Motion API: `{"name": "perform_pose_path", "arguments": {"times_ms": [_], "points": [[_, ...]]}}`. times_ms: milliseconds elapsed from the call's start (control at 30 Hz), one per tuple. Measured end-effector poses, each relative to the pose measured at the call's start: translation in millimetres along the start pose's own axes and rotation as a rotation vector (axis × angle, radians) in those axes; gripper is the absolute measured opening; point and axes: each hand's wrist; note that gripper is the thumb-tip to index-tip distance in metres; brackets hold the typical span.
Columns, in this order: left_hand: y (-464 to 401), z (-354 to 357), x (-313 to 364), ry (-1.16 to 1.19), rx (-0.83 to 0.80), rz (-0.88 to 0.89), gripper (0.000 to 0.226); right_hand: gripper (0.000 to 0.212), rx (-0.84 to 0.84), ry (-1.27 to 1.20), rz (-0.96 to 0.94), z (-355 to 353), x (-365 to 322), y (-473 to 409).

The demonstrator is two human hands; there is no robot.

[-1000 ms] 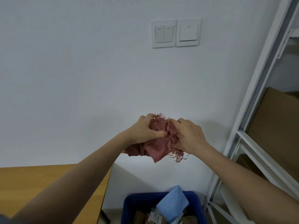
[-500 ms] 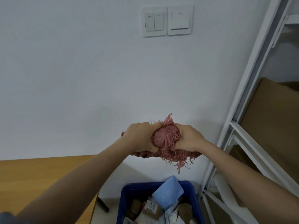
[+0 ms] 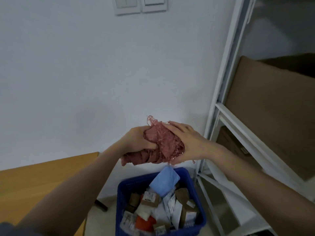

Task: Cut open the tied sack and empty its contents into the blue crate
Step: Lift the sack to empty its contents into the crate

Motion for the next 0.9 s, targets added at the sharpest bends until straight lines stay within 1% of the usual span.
{"name": "perform_pose_path", "arguments": {"times_ms": [67, 133, 200, 300, 400, 500, 633, 733, 900], "points": [[12, 6, 7, 0.001, -0.115, 0.048, 0.045, 0.124, 0.038, 0.059, 0.032, 5, -6, 20], [27, 15, 12, -0.041, -0.193, 0.123, 0.045, 0.114, 0.089, 0.112, 0.035, 15, -17, 39], [45, 22, 10, -0.082, -0.211, 0.184, 0.051, 0.099, 0.104, 0.122, 0.024, 30, -32, 55], [73, 30, -3, -0.073, -0.23, 0.213, 0.057, 0.075, 0.156, 0.136, 0.028, 52, -60, 80], [97, 43, -8, -0.026, -0.301, 0.192, 0.054, 0.067, 0.168, 0.161, 0.082, 58, -88, 113], [112, 63, 3, 0.0, -0.393, 0.19, 0.056, 0.066, 0.172, 0.145, 0.136, 53, -104, 151], [126, 91, 32, 0.002, -0.518, 0.216, 0.059, 0.068, 0.155, 0.109, 0.238, 50, -107, 202], [137, 108, 53, -0.027, -0.55, 0.256, 0.061, 0.066, 0.184, 0.098, 0.282, 49, -105, 235], [160, 127, 85, -0.044, -0.581, 0.281, 0.059, 0.073, 0.186, 0.129, 0.368, 43, -109, 280]]}}
Point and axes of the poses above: each hand's wrist, its own y-axis away from the middle knuckle, its own z-axis out of the palm, x = y × z, and after that the axes turned 2 degrees about -z, right-handed
